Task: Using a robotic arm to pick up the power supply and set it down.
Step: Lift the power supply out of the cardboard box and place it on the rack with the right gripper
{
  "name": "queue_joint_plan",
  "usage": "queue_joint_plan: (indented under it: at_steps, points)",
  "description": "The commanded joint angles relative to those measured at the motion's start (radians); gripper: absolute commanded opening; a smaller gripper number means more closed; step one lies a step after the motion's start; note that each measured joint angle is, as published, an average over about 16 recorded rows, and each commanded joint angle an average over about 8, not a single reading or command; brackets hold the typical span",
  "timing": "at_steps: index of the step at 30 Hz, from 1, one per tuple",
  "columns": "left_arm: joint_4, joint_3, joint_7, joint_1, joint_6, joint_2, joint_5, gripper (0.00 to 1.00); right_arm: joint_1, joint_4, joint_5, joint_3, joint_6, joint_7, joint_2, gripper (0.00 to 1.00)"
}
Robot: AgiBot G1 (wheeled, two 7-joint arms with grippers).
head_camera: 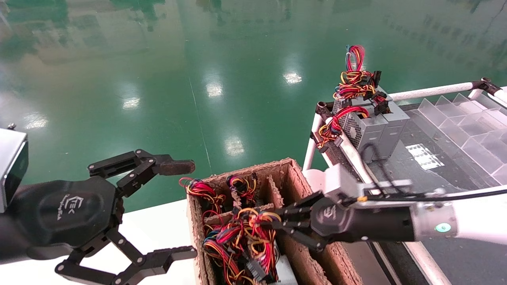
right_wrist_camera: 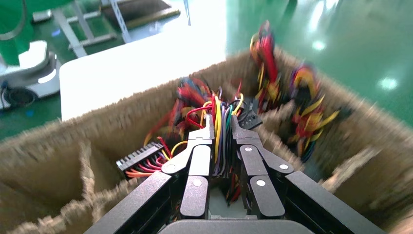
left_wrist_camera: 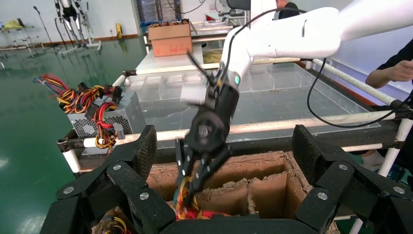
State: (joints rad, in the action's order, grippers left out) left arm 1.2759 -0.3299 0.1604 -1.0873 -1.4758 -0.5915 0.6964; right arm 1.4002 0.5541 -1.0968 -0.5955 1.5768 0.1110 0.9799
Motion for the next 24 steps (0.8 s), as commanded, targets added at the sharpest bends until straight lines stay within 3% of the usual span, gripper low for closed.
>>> queue_joint_plan:
  at_steps: [1, 11, 24]
  points:
    - [0.000, 0.000, 0.000, 0.000, 0.000, 0.000, 0.000, 1.00, -0.006, 0.040, 0.029, 0.006, 0.001, -0.013, -0.021, 0.00]
    - [0.000, 0.000, 0.000, 0.000, 0.000, 0.000, 0.000, 1.00, -0.047, 0.278, 0.148, 0.047, -0.036, -0.102, -0.134, 0.00]
    - [0.000, -0.001, 0.000, 0.000, 0.000, 0.000, 0.000, 1.00, -0.050, 0.439, 0.230, 0.126, -0.103, -0.145, -0.239, 0.00]
